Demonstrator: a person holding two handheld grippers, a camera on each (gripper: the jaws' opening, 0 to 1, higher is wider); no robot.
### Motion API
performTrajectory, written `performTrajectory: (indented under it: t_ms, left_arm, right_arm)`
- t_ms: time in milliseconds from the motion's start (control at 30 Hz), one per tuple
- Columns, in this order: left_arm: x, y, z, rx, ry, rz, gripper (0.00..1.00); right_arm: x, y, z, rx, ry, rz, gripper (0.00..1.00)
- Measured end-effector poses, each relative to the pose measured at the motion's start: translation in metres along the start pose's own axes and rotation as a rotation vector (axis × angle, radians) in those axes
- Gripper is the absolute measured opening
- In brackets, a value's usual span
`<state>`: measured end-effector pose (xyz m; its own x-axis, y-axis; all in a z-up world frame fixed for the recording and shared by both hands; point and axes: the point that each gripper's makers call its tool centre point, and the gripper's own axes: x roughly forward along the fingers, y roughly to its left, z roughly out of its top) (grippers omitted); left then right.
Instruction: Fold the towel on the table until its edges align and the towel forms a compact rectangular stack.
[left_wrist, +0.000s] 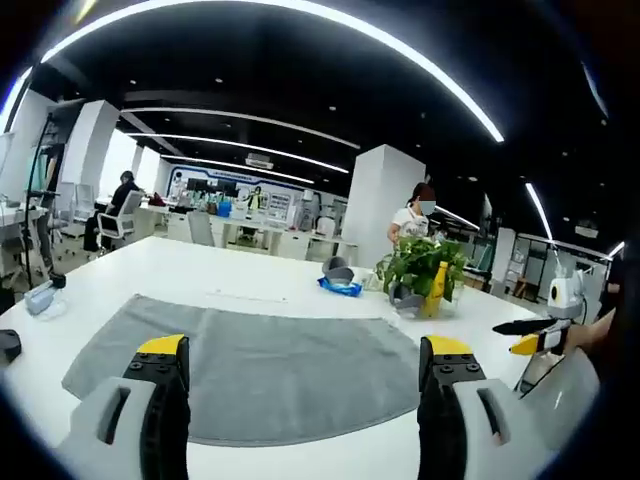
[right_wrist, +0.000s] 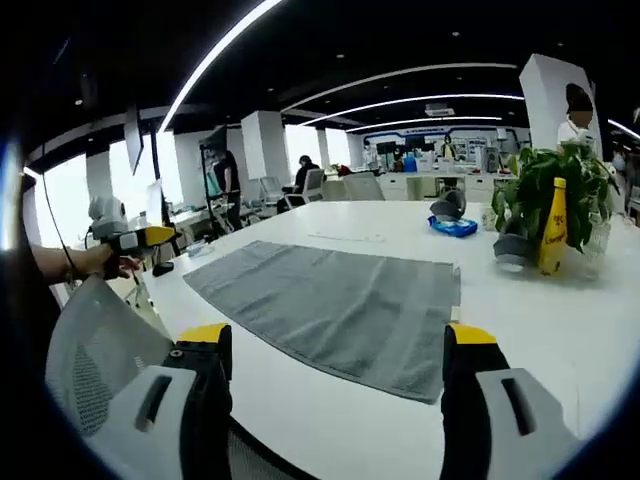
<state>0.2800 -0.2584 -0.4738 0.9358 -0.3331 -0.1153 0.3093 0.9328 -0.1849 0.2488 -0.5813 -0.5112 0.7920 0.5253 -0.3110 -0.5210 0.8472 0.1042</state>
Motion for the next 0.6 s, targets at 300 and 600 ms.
performTrajectory:
  t_ms: [300,600]
  left_arm:
    - [0.0004,-0.0057,-0.0032,0.050,0.024,-0.023,0.98]
    - [0.0011,-0.0081,-0.0032,0.033,0.024,-0.038,0.98]
  right_arm:
    - [-0.0017,-0.0061,-0.0004,0.004,-0.003,-0.020,0.84]
    - [-0.0024,-0.0102,-0.0046,0.004,0.016,-0.035,0.83]
